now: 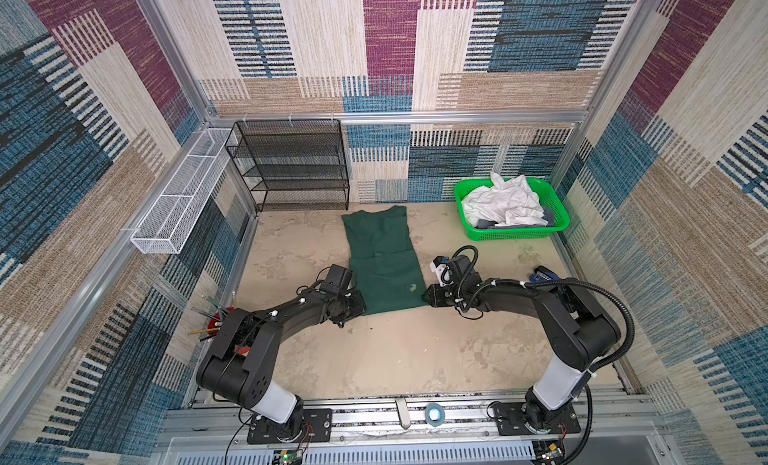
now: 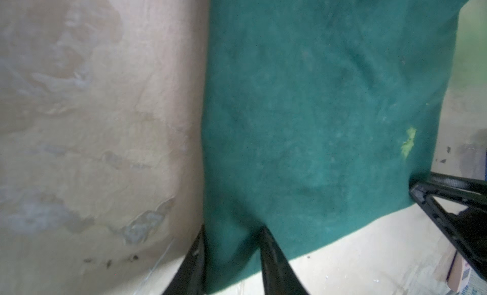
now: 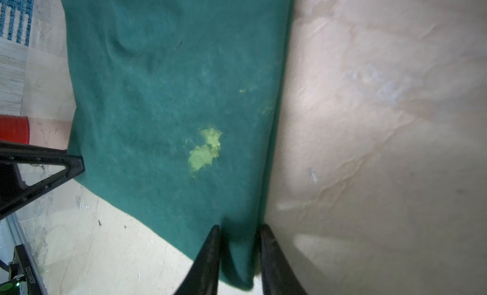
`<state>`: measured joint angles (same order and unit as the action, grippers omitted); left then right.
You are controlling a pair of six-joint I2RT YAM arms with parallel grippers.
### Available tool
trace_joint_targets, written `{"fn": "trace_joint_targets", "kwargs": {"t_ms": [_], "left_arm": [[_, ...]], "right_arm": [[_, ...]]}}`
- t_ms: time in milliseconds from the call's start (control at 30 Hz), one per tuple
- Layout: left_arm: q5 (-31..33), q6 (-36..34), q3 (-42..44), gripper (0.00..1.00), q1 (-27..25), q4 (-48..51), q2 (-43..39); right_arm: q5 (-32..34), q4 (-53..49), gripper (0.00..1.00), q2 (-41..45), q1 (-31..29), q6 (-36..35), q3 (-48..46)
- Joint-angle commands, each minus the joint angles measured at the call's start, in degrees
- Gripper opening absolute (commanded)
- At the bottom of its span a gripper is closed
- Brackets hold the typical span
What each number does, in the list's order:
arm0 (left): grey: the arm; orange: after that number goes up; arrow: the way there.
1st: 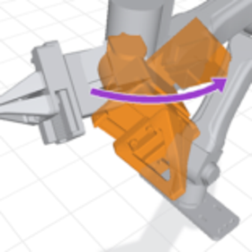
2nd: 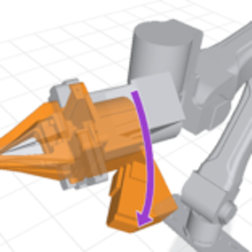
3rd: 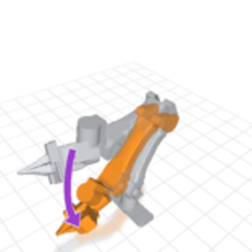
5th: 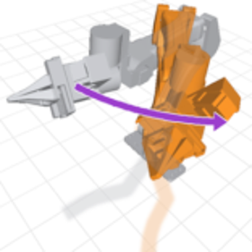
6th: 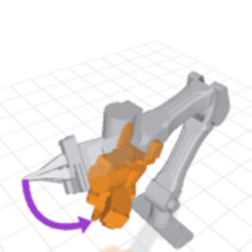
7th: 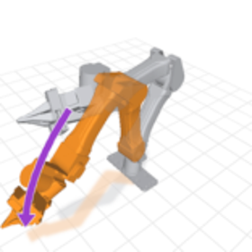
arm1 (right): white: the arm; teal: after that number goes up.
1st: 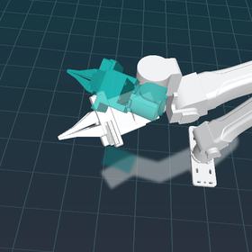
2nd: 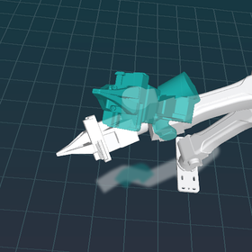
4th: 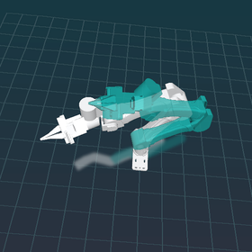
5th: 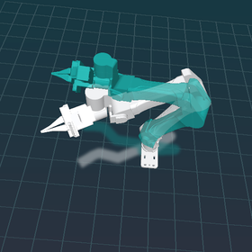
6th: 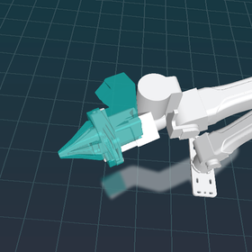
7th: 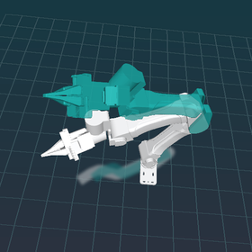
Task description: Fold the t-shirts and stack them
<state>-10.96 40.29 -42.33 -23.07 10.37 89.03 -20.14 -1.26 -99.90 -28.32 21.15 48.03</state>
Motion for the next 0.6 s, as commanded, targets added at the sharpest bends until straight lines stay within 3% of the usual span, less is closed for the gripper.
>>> {"fn": "trace_joint_targets", "kwargs": {"t_ms": [0, 100, 167, 433, 467, 567], "left_arm": [[-0.1, 0.2, 0.2, 0.21, -0.4, 5.3, 0.3], [-0.2, 0.1, 1.0, 0.05, -1.2, 8.5, -0.7], [-0.2, 0.3, 1.8, 0.00, -2.2, 10.6, -1.8], [3.9, 4.5, 5.7, 0.00, -10.3, 23.1, -10.1], [4.3, 5.0, 6.0, 0.00, -10.7, 24.2, -12.0], [7.4, 4.8, 4.8, 0.12, -10.9, 27.4, -18.1]], "right_arm": [[-0.2, -2.7, 0.18, -0.1, -0.4, 0.7, -0.7], [-0.8, -3.7, 0.00, 1.5, -0.9, 1.3, -2.1], [-0.8, -4.7, 0.00, 3.4, -1.5, 1.7, -3.5], [-0.7, -10.5, 0.00, 14.9, -5.2, 7.6, -11.2], [-0.2, -12.0, 0.00, 16.1, -5.4, 8.2, -11.5], [4.5, -16.7, 0.20, 20.1, -5.5, 8.7, -10.2]]}}
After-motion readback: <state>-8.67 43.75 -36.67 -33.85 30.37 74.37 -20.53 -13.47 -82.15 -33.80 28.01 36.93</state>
